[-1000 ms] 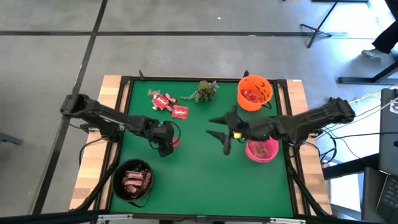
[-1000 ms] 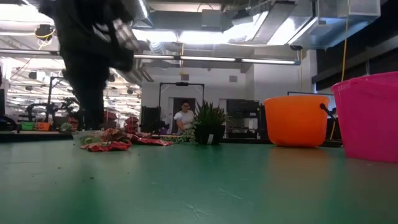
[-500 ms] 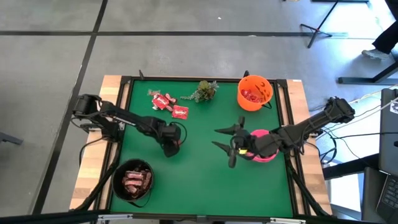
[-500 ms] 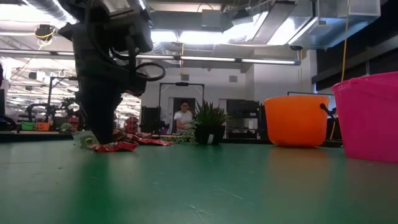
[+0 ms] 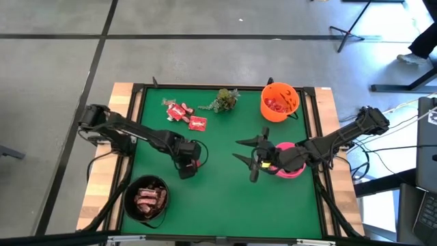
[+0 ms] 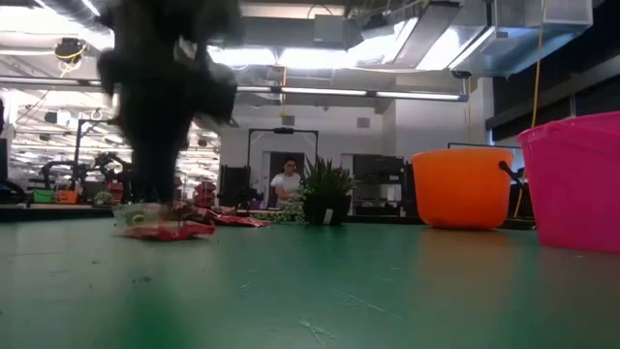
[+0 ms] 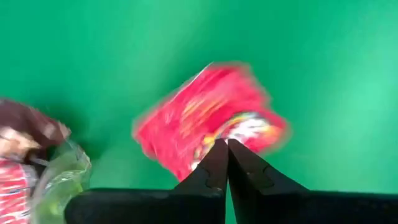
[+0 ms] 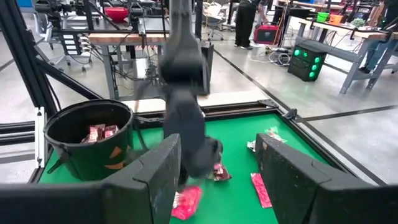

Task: Sort candy
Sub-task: Put the red candy into the orange bucket

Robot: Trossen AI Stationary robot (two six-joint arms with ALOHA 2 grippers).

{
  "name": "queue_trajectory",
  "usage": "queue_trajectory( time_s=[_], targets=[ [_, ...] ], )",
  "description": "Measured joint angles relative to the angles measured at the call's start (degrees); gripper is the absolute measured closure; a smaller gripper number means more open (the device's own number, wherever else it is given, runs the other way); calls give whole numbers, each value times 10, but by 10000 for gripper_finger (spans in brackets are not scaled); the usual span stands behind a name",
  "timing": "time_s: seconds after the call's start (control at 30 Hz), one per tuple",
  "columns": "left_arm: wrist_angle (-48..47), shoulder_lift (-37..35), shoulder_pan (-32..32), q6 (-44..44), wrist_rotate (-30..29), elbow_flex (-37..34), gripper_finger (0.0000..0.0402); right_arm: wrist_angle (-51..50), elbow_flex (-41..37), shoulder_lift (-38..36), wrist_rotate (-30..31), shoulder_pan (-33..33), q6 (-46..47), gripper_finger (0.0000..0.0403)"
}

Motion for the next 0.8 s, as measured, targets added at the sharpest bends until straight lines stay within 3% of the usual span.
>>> queue_trajectory(
  time_s=[0.2,0.37,0.6,0.8],
  targets=[
    [-137,-61,-62,3,-55,129,401,-23,0,0,-3,0,5,198],
    [-157,-102,-129,-6,-131,197,401,-33,0,0,-4,0,25,198],
    [-146,-74,-147,-12,-160,168,387,-31,0,1,-4,0,30,198],
    [-118,-8,-92,13,-106,119,299,-28,0,21,-11,0,29,198]
  ],
)
